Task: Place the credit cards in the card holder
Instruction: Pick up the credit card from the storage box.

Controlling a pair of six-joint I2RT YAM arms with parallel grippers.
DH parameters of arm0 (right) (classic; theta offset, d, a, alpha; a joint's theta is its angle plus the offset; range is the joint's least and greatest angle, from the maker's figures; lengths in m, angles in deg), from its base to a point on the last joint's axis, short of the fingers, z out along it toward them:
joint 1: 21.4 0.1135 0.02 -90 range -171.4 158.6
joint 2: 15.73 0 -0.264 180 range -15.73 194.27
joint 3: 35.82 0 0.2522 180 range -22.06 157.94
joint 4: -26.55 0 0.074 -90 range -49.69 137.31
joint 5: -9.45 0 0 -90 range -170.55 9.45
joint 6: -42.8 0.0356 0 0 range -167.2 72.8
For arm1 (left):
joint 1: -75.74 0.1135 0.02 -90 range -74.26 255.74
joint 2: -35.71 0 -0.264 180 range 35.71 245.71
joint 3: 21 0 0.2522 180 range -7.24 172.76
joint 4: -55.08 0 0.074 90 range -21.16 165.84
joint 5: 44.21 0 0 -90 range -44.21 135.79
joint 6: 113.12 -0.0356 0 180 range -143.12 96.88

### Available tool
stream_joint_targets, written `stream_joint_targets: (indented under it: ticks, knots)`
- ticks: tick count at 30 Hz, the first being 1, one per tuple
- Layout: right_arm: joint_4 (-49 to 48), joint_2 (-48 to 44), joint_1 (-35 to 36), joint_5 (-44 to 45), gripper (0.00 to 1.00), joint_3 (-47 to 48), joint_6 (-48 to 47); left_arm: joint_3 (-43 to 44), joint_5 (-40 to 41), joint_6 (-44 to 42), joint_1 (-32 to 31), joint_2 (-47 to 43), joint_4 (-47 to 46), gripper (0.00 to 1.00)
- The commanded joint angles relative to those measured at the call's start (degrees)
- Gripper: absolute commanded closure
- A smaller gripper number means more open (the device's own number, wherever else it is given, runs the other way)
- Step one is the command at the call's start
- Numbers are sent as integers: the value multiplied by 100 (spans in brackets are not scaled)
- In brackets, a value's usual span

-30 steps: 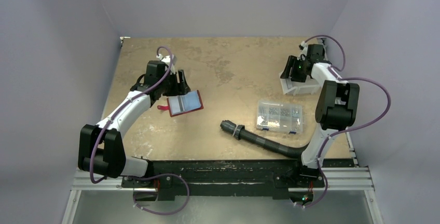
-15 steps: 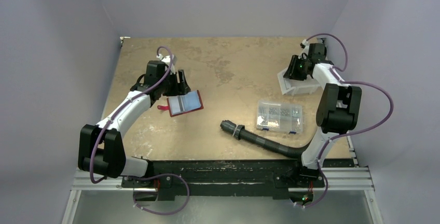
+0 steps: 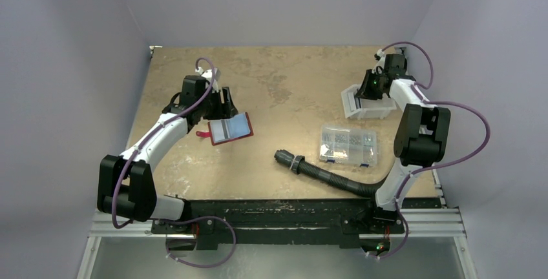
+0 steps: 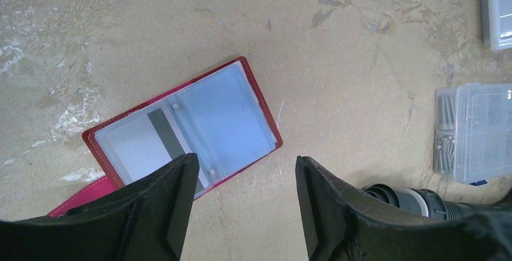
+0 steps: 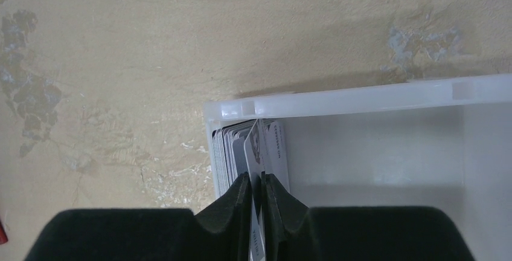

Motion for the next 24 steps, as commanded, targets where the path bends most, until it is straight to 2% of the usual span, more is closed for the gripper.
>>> stream_joint_targets:
  ticks: [1, 13, 18, 24]
  knots:
    - [-63, -349, -35, 122, 84, -2, 8, 16, -107, -102, 34, -18, -248, 36]
    - [-17, -449, -54, 128, 90, 42, -1, 30, -107, -95, 34, -1, -249, 36]
    - [-55, -657, -55, 529, 100, 27, 95, 21, -98, -102, 32, 1, -240, 36]
    - [153, -762, -55, 1500, 100, 227, 582, 23, -107, -102, 34, 16, -240, 36]
